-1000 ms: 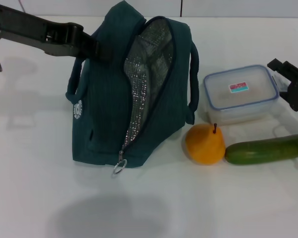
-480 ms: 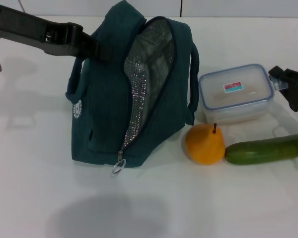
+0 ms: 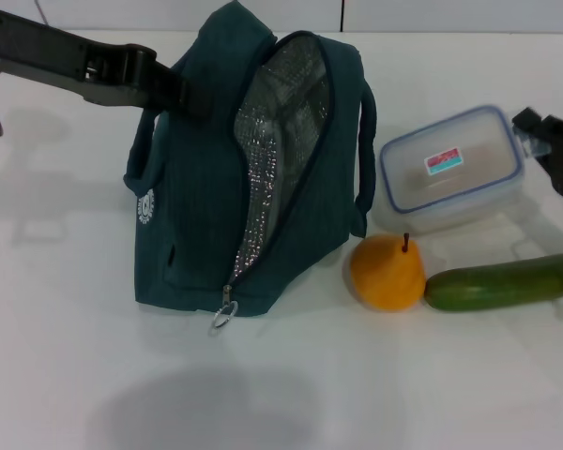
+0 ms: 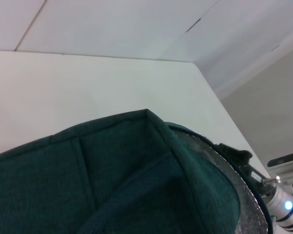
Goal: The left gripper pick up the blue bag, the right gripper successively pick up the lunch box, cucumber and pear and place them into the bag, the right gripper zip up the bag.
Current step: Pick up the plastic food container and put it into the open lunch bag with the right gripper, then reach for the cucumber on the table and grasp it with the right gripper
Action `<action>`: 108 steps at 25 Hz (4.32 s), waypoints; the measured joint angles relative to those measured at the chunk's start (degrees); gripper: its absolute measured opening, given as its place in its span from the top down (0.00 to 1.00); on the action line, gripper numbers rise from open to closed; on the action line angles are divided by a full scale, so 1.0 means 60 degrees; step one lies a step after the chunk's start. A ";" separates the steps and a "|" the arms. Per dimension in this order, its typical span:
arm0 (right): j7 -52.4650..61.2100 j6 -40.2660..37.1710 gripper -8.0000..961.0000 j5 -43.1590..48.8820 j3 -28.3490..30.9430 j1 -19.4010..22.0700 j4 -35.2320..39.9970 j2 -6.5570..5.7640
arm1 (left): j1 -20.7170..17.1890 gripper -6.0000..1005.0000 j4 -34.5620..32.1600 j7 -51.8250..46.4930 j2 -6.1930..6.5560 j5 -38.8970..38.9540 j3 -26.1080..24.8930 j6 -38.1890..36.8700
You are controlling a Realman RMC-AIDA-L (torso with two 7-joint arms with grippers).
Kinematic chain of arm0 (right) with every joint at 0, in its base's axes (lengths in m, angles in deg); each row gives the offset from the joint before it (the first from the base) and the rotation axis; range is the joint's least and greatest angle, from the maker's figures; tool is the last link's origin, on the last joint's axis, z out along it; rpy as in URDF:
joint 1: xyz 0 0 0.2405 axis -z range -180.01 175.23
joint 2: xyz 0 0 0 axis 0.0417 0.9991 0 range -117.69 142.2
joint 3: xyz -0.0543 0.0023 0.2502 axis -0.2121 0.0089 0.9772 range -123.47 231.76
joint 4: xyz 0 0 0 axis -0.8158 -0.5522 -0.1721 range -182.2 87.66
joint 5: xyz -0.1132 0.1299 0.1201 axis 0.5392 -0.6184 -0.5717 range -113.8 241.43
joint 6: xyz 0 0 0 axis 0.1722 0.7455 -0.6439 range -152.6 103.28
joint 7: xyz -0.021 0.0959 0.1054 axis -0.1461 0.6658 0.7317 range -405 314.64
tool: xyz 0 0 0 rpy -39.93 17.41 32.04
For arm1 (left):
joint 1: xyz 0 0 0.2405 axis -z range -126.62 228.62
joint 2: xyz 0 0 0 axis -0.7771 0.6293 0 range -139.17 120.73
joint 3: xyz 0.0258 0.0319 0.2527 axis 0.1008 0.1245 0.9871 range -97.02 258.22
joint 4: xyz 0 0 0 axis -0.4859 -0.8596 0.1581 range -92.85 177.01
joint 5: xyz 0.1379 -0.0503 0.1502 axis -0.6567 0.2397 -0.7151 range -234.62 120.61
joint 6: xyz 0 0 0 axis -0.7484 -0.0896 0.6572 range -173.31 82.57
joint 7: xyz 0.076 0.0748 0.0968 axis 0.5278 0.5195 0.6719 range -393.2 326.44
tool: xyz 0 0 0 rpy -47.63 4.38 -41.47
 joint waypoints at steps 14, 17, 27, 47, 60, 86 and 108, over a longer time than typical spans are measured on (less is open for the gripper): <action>-0.0440 -0.2042 0.89 -0.1528 0.0096 0.0185 0.0082 0.0000 | 0.0050 0.95 0.0039 -0.0001 -0.0086 0.0001 0.0000 0.0029; -0.0237 -0.2841 0.89 -0.2037 0.0095 0.0195 0.0172 0.0000 | 0.0090 0.95 0.0161 0.0009 -0.0090 0.0001 0.0000 0.0034; 0.0908 -0.4192 0.89 -0.2853 0.0057 -0.0782 0.0848 0.0001 | 0.0276 0.95 0.0391 0.0065 -0.0111 0.0000 0.0002 0.0034; 0.1074 -0.3076 0.89 -0.2862 -0.1882 -0.2785 0.0731 0.0000 | 0.0384 0.95 0.0409 0.0109 -0.0181 0.0001 -0.0006 0.0147; 0.1076 -0.1888 0.88 -0.3014 -0.4416 -0.2191 0.1565 0.0000 | 0.0350 0.95 0.1012 0.0404 -0.0160 0.0367 -0.0069 0.0336; 0.0046 0.1476 0.77 -0.4265 -0.8148 -0.2212 0.3152 0.0000 | 0.0300 0.95 0.1406 0.0795 -0.0208 0.0489 -0.0249 0.0443; -0.2486 -0.1066 0.24 -0.4229 -0.5491 0.0356 0.3465 -0.1208 | -0.0084 0.95 0.1399 0.0973 -0.0046 0.0448 -0.0750 0.0579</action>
